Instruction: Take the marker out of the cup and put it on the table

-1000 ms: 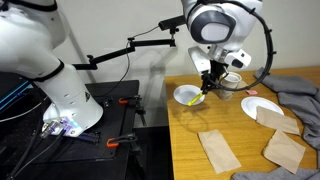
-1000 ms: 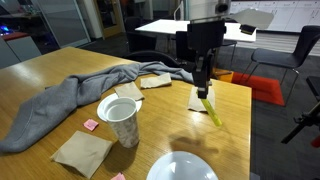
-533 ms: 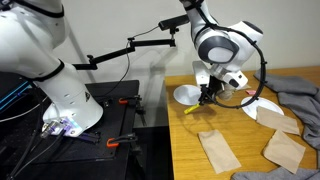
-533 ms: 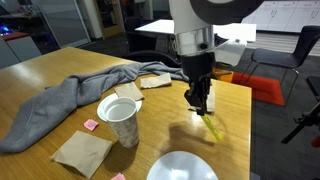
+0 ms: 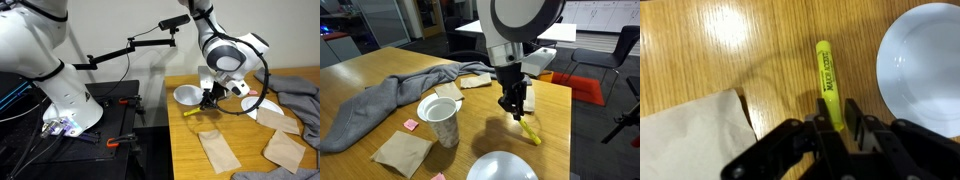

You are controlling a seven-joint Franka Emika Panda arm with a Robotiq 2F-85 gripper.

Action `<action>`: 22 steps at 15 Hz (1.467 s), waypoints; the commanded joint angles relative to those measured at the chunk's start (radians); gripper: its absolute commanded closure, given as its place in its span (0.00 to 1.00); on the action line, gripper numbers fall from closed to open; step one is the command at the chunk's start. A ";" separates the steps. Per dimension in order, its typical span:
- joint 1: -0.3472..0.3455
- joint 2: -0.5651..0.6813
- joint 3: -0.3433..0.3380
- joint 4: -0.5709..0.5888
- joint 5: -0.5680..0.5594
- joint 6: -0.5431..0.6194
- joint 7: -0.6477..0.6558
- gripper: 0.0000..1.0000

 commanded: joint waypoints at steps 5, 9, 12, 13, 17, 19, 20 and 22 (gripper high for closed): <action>0.033 -0.032 -0.039 0.017 -0.021 -0.034 0.078 0.14; 0.043 -0.096 -0.056 -0.016 -0.036 -0.026 0.100 0.00; 0.045 -0.166 -0.061 -0.047 -0.047 -0.022 0.100 0.00; 0.044 -0.193 -0.061 -0.059 -0.049 -0.020 0.097 0.00; 0.044 -0.329 -0.063 -0.144 -0.058 0.014 0.097 0.00; 0.048 -0.398 -0.068 -0.184 -0.078 0.018 0.105 0.00; 0.048 -0.431 -0.069 -0.201 -0.091 0.017 0.110 0.00; 0.047 -0.493 -0.066 -0.237 -0.114 0.021 0.114 0.00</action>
